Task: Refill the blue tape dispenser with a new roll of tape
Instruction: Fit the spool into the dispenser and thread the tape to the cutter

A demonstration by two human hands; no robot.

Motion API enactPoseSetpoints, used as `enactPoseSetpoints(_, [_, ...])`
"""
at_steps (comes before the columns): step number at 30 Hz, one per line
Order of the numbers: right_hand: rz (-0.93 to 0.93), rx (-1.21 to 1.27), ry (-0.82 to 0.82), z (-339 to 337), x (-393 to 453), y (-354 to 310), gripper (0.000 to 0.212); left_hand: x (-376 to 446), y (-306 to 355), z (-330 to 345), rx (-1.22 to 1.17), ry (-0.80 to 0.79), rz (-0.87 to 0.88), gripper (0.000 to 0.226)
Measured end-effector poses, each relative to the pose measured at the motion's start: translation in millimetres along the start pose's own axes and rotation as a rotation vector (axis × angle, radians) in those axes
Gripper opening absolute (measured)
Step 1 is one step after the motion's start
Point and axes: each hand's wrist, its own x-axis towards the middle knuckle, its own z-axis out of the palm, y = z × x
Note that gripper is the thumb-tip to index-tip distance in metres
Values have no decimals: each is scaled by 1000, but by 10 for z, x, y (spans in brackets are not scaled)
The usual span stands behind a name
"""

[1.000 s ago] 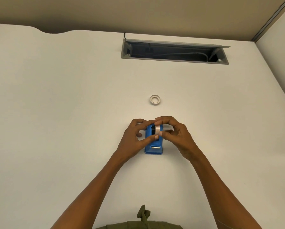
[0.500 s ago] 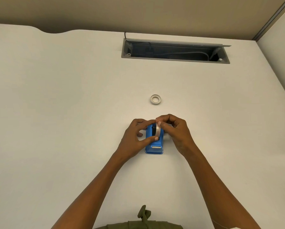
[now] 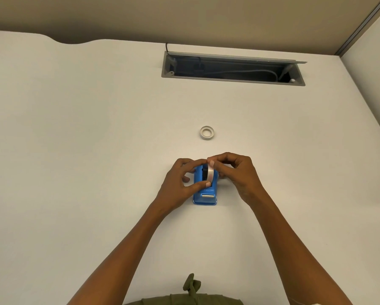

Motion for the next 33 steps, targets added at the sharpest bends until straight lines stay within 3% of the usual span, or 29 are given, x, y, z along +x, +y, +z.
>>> enactPoseSetpoints(9, [-111,-269,-102,-162,-39,-184,16,2,18,-5,-41,-25,-1,54])
enactPoseSetpoints(15, [-84,-228,-109,-171,-32,-234,18,22,61,17,-95,36,-14,42])
enactPoseSetpoints(30, [-104,-256,-32,-116,-13,-224,3,7,39,31,-90,47,-6,46])
enactPoseSetpoints(33, [-105,-309,-78,-157,-43,-259,5,7,46,31,-99,51,-6,46])
